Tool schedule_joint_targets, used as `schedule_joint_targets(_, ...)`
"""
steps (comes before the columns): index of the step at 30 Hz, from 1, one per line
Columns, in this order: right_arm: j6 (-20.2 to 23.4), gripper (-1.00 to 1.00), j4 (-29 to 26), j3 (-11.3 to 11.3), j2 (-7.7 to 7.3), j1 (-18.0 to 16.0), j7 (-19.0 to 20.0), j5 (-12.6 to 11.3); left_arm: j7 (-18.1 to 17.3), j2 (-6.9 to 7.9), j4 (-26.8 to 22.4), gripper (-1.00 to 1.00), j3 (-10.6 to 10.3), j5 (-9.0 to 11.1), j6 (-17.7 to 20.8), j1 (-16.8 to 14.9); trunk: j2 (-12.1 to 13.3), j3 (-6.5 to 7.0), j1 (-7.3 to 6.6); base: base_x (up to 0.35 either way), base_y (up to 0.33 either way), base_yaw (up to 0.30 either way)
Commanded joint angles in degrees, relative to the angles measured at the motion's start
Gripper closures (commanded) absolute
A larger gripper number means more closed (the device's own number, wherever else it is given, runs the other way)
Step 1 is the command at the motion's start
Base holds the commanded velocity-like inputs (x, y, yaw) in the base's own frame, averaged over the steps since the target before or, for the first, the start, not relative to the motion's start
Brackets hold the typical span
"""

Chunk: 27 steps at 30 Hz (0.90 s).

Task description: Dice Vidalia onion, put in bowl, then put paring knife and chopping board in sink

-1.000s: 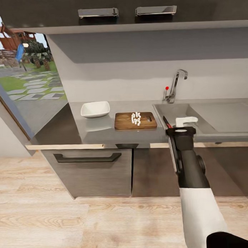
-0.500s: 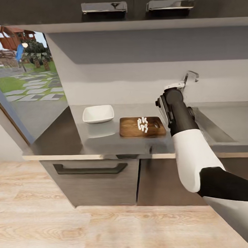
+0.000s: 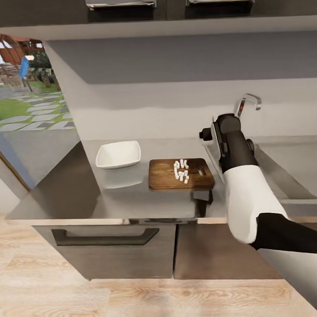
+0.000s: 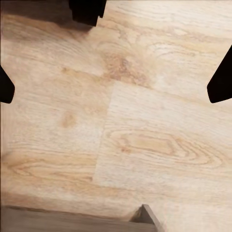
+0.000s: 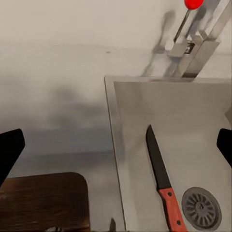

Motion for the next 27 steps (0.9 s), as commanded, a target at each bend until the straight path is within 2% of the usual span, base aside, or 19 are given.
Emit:
schedule_joint_targets(1, 0.11, -1.00, -0.02, -0.19, 0.04, -0.04, -0.35, -0.46, -0.15, -0.02, 0.19, -1.00, 0.20, 0.28, -0.41, -0.08, -0.02, -0.05, 0.02, 0.154, -0.171, 0.000)
schedule_joint_targets(9, 0.11, -1.00, -0.02, -0.34, 0.04, -0.03, -0.24, -0.44, -0.15, 0.02, 0.26, -1.00, 0.20, 0.28, -0.41, -0.08, -0.02, -0.05, 0.02, 0.040, -0.046, 0.000)
schedule_joint_targets(15, 0.11, -1.00, 0.41, -0.25, 0.04, -0.03, -0.26, -0.52, -0.15, -0.04, 0.28, -1.00, 0.20, 0.31, -0.43, -0.08, -0.02, -0.05, 0.02, -0.122, -0.001, 0.000)
schedule_joint_targets(20, 0.11, -1.00, 6.23, -0.24, 0.04, -0.03, -0.04, -0.53, -0.15, -0.05, 0.21, -1.00, 0.20, 0.27, -0.41, -0.08, -0.02, -0.05, 0.02, -0.035, 0.000, 0.000)
schedule_joint_targets(27, 0.03, -1.00, 8.99, -0.32, 0.04, -0.03, 0.08, -0.53, -0.15, -0.05, 0.23, -1.00, 0.20, 0.25, -0.41, -0.08, -0.02, -0.05, 0.02, -0.003, 0.000, 0.000)
